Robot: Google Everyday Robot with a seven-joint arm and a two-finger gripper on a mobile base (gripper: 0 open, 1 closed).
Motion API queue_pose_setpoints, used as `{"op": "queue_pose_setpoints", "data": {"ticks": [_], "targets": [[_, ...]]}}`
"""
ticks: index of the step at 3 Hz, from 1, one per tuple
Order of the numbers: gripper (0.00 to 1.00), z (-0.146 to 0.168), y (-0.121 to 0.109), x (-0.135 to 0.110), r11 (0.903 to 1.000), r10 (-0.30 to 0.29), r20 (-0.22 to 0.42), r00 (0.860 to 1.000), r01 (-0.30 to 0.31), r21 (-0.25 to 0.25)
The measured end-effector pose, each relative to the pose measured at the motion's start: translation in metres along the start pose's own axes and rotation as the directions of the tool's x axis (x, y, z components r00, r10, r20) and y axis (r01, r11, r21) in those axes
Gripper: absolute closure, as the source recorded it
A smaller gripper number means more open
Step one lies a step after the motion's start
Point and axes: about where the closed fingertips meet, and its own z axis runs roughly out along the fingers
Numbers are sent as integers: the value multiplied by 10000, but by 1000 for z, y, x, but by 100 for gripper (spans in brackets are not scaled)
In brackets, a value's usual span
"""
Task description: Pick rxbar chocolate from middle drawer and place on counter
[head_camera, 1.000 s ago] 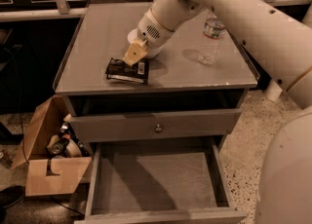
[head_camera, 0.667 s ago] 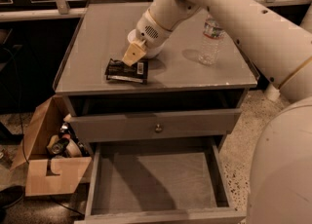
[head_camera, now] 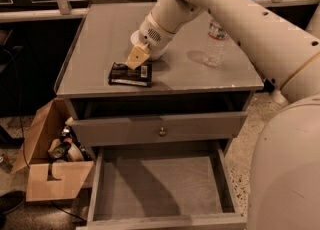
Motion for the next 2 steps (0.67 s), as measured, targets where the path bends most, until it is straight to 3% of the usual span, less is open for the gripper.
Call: {"op": "queue_pose_setpoints", "data": {"ticks": [2], "targets": [[58, 0, 0, 0, 10000, 0, 0, 10000, 0, -1]]}}
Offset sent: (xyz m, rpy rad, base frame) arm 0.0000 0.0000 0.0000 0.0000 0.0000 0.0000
